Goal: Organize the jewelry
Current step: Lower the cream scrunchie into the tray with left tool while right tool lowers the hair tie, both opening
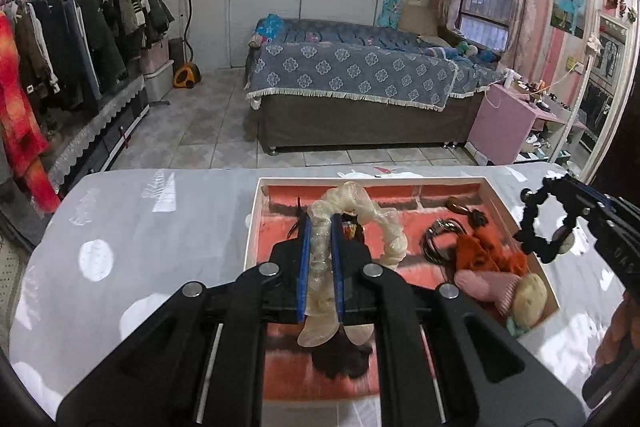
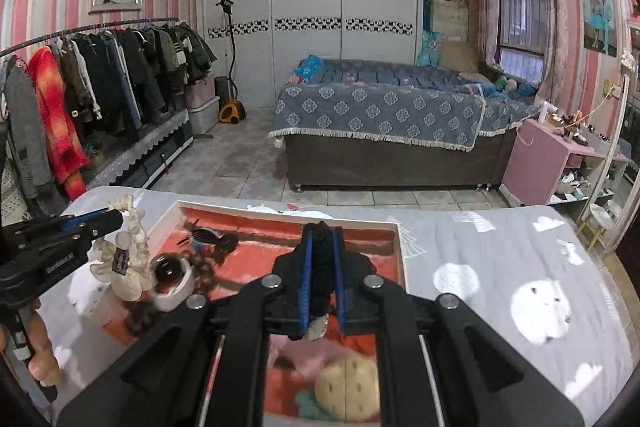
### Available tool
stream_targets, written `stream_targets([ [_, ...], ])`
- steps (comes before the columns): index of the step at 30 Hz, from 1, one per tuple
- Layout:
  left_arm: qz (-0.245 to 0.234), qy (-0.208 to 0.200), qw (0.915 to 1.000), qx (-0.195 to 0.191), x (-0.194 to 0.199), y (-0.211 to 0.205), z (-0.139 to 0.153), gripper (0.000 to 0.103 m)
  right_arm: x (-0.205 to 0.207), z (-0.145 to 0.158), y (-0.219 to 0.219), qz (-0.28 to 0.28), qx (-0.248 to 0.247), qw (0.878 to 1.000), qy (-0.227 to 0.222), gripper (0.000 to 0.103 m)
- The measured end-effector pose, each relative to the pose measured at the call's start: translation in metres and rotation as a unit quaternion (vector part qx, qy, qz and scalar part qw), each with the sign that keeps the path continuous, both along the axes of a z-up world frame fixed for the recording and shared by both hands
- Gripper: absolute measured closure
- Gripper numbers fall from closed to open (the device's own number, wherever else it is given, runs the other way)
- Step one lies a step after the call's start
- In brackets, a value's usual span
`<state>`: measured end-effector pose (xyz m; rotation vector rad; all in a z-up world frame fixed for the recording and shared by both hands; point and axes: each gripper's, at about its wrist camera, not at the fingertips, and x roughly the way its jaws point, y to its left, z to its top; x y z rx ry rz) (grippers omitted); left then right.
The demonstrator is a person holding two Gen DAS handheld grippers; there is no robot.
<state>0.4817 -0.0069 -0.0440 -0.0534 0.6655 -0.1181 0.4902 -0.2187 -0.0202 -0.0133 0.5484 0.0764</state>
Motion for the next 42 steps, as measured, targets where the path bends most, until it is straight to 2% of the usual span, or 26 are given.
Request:
stream_targets([
  [4, -0.002, 0.004, 0.9999, 0.017, 0.022, -0.006, -0.013, 0.095, 0.029, -0.026, 0.004, -0.004, -0.009, 1.000, 0.017, 0.093],
  [8, 0.000, 0.018, 0.9994, 0.031, 0.038, -0.007, -0.034, 0.095, 0.037, -0.048, 0.007, -0.006, -0.027, 0.999, 0.036, 0.093],
  [13, 0.000, 0.033, 0.9982, 0.051, 0.046, -0.008, -0.053, 0.095, 0.045, -0.063, -0.006, -0.018, -0.010, 0.998, 0.054, 0.093],
  [19, -0.002, 0.031, 0.9978, 0.058, 0.046, -0.008, -0.056, 0.094, 0.054, -0.077, -0.012, -0.022, -0.006, 0.996, 0.083, 0.093],
  [23, 0.001, 0.039, 0.9976, 0.057, 0.047, -0.007, -0.063, 0.092, 0.060, -0.091, -0.007, -0.021, -0.026, 0.994, 0.105, 0.093],
  [27, 0.001, 0.036, 0.9979, 0.054, 0.048, -0.005, -0.062, 0.092, 0.061, -0.093, -0.008, -0.022, -0.028, 0.993, 0.109, 0.093],
  [29, 0.001, 0.036, 0.9979, 0.055, 0.048, -0.005, -0.062, 0.090, 0.063, -0.100, -0.006, -0.021, -0.034, 0.991, 0.125, 0.090],
  [34, 0.009, 0.033, 0.9981, 0.050, 0.048, 0.002, -0.062, 0.089, 0.060, -0.100, -0.001, -0.022, -0.043, 0.991, 0.123, 0.090],
  [36, 0.013, 0.033, 0.9982, 0.049, 0.048, 0.005, -0.062, 0.087, 0.058, -0.096, -0.003, -0.028, -0.034, 0.991, 0.124, 0.081],
  [38, 0.017, 0.033, 0.9983, 0.044, 0.048, 0.009, -0.060, 0.085, 0.053, -0.090, -0.008, -0.039, -0.031, 0.992, 0.115, 0.047],
  [40, 0.017, 0.033, 0.9986, 0.038, 0.048, 0.012, -0.059, 0.083, 0.049, -0.084, -0.016, -0.045, -0.014, 0.993, 0.109, 0.041],
  [42, 0.021, 0.029, 0.9988, 0.035, 0.046, 0.014, -0.056, 0.068, 0.045, -0.077, -0.022, -0.048, 0.006, 0.993, 0.107, 0.037],
])
